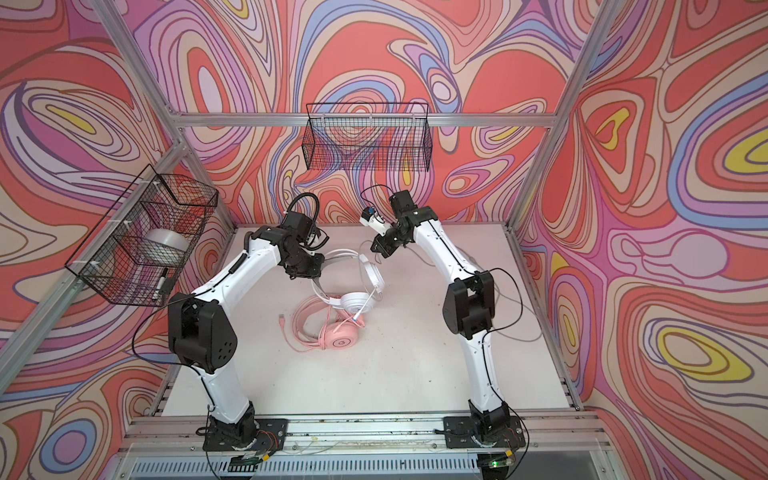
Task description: Wrap the headphones
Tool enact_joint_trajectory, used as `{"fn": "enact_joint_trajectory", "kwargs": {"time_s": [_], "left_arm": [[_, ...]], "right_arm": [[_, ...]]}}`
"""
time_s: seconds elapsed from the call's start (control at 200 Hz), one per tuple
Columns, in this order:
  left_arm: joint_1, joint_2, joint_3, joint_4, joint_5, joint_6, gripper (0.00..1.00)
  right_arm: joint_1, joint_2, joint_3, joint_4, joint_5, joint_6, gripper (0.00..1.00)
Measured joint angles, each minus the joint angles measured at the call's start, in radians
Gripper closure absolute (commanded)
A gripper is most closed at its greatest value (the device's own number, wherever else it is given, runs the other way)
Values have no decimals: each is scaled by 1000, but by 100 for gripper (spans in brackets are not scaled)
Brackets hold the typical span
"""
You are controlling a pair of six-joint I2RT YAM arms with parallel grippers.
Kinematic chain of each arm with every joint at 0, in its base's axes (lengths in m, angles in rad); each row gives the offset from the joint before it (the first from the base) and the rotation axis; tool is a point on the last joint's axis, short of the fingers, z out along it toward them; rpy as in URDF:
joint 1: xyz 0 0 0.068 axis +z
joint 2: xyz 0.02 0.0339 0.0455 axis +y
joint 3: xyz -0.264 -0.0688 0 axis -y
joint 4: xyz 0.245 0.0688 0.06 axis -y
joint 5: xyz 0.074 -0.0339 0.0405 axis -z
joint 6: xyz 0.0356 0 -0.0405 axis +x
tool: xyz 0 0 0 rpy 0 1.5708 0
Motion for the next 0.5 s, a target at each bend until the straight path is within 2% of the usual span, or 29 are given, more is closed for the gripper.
{"fn": "enact_joint_trajectory", "kwargs": {"time_s": [0.19,0.321,0.501], "left_arm": [[0,-1,-6,24,66,1,100],[0,-5,-8,36,107,-1,100],[0,-20,-8,45,153,-2,100]], "right_arm": [[-18,3,-68,41,-86,45,100],[-44,3,-161,126,-158,95,84],[-64,-3,-332,299,-232,165,72]]}}
